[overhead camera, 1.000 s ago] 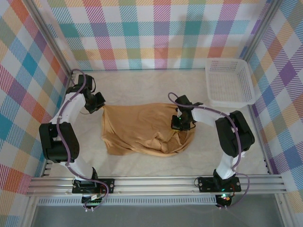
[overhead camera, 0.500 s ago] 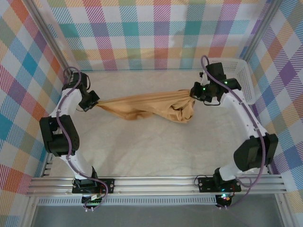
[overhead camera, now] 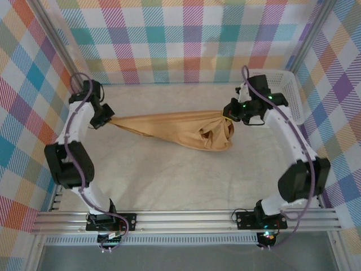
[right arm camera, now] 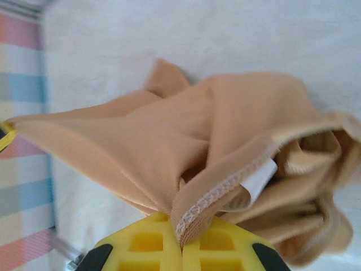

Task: Fold the inside-out t-shirt

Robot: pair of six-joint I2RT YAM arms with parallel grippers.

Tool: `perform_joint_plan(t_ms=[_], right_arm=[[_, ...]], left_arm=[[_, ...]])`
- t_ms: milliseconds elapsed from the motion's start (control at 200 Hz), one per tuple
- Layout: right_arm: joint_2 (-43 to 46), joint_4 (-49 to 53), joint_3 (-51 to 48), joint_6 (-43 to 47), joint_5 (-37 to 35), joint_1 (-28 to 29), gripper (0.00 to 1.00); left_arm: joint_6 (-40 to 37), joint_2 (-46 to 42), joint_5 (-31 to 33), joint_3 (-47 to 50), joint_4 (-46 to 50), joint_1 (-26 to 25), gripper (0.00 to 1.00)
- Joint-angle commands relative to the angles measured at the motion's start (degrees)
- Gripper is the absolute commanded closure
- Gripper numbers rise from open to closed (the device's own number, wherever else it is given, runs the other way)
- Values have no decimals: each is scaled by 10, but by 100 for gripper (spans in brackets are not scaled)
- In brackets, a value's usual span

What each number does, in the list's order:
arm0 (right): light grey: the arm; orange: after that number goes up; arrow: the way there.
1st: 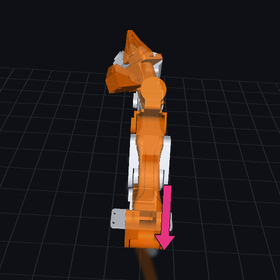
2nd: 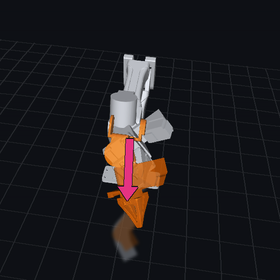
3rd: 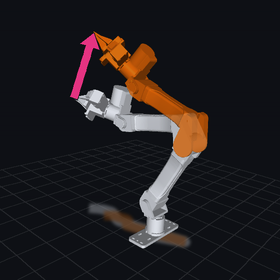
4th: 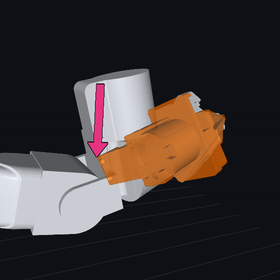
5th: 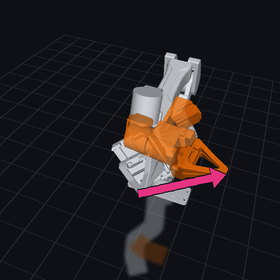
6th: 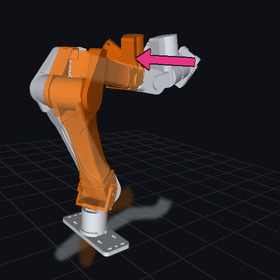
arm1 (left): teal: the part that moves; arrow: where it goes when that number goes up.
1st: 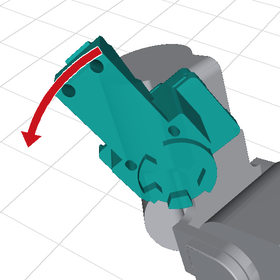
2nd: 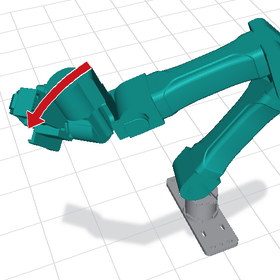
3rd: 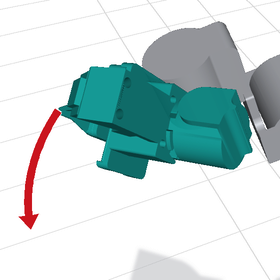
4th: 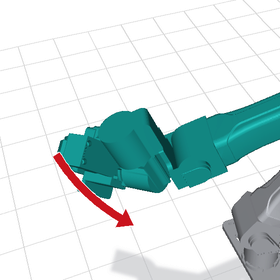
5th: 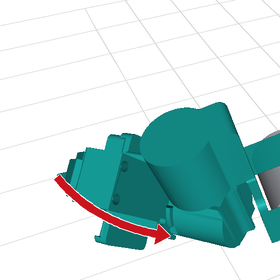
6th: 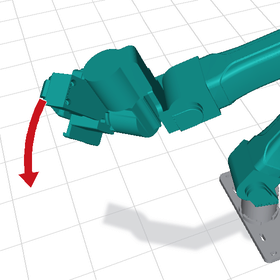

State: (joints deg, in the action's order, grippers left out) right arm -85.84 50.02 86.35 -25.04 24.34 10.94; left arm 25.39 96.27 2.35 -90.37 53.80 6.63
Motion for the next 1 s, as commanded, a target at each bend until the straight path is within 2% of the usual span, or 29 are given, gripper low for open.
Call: perform_joint_plan(t_ms=[0,100,195,390,550,570,600,640,725,830,995], right_arm=[[73,-6,-28,-28,104,-2,100],[76,-20,-49,-28,88,-2,100],[44,-51,-75,-31,68,-2,100],[-56,-187,-141,-77,79,0,100],[-135,-207,-136,-79,58,4,100],[-138,-207,-136,-78,57,4,100],[-142,-207,-139,-78,54,5,100],[-143,-208,-144,-76,53,6,100],[-140,-210,-155,-74,47,7,100],[-141,-200,-158,-68,26,6,100],[-150,-199,-158,-70,12,6,100]], left_arm=[[-15,-106,38,-54,27,10,100],[-23,-116,7,-55,16,9,100],[-25,-76,-17,-34,8,-1,100],[-5,37,2,4,-45,-44,100],[8,99,21,-22,-58,-60,100],[8,101,25,-26,-54,-63,95],[8,98,40,-29,-47,-71,80],[8,85,80,-27,-42,-95,66],[8,41,154,5,-53,-174,48],[44,-11,136,57,-70,-268,46],[129,-32,-17,124,-162,-412,49]])
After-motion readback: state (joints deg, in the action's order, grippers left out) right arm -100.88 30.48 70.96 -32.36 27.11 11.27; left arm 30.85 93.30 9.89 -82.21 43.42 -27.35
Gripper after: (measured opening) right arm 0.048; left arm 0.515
